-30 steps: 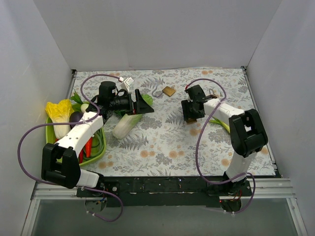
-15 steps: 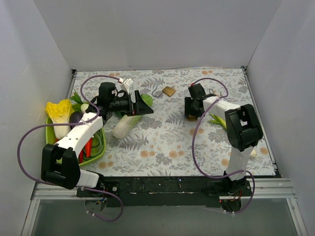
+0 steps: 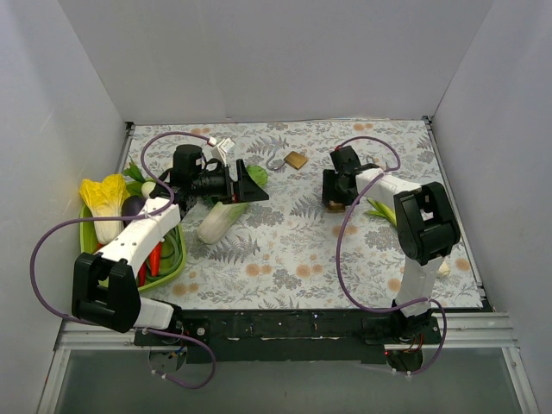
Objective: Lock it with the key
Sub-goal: Place the lock at the center of the board, then pick up the lock from the center of the board.
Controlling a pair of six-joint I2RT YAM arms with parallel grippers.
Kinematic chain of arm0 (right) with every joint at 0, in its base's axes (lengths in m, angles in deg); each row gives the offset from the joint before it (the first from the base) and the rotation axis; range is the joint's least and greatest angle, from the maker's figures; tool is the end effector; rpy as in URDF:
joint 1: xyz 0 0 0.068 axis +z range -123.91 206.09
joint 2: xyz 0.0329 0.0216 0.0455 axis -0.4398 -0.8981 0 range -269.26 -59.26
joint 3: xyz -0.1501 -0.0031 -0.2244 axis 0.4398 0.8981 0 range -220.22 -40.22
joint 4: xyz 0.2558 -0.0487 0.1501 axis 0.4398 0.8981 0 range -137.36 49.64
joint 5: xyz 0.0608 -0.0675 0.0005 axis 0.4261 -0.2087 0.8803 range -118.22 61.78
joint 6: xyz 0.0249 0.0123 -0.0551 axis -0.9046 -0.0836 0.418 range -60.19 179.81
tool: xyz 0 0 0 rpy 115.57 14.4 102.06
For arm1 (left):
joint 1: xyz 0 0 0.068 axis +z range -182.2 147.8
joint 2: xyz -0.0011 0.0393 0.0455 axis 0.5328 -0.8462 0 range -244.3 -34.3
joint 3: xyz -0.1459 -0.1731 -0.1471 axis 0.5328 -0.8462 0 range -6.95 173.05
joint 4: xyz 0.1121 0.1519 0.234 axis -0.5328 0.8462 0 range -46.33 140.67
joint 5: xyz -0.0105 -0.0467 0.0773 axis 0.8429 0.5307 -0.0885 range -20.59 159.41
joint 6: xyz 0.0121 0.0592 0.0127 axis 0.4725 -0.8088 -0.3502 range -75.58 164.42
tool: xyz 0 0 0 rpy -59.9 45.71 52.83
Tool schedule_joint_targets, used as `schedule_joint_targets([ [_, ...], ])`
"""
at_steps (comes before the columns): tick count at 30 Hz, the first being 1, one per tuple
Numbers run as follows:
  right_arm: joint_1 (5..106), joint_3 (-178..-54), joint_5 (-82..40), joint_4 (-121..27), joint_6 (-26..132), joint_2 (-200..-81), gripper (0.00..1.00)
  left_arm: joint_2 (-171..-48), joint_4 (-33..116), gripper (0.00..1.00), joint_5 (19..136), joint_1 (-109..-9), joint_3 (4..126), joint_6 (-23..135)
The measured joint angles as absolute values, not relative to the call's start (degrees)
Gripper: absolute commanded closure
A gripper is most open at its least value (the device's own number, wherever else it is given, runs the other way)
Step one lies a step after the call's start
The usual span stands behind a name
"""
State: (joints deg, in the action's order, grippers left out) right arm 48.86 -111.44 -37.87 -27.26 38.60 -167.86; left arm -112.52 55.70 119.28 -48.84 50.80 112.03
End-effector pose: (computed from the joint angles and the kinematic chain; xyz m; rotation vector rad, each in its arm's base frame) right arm 0.4011 0.1598 0.1336 0.0282 2.5540 0.0790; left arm 0.3193 -0.1326 0.2692 -0.4770 2.4137 -1.6994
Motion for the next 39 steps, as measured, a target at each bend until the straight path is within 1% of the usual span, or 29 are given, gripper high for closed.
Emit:
schedule_joint_targets([
  [1,48.8,-111.6,-37.5,-27.1,38.4,-167.9,0.21,-112.5,56.0,0.02,119.1,-48.8,50.9,111.7],
  [4,48.7,-112.1,-36.5,-26.9,37.9,-167.9,0.12,-112.8,57.6,0.02,118.2,-48.8,51.8,110.2],
  [9,48.7,-113.0,-35.3,-26.9,37.6,-167.6,0.11,-115.4,60.7,0.02,115.7,-48.8,56.8,106.8],
  [13,48.7,-113.1,-34.1,-26.7,38.2,-166.0,0.09,-120.5,63.4,0.02,111.9,-48.8,63.6,102.2],
  [17,48.7,-113.6,-32.7,-27.3,40.8,-162.2,0.08,-129.7,65.6,0.02,107.1,-48.9,74.5,96.4],
  [19,48.6,-113.7,-31.6,-28.3,42.6,-159.3,0.06,-135.2,66.8,0.02,104.5,-49.2,79.9,93.4],
  [26,47.8,-113.5,-23.6,-32.2,50.3,-149.0,0.04,-154.7,71.9,0.02,98.9,-51.0,98.6,86.6],
  [32,45.7,-110.0,-18.9,-34.2,54.8,-143.2,0.03,-165.7,72.0,0.02,95.3,-54.7,107.0,83.4],
  [39,43.7,-105.3,-16.5,-33.8,56.7,-141.2,0.02,-176.8,70.5,0.02,94.3,-57.1,117.6,82.2],
])
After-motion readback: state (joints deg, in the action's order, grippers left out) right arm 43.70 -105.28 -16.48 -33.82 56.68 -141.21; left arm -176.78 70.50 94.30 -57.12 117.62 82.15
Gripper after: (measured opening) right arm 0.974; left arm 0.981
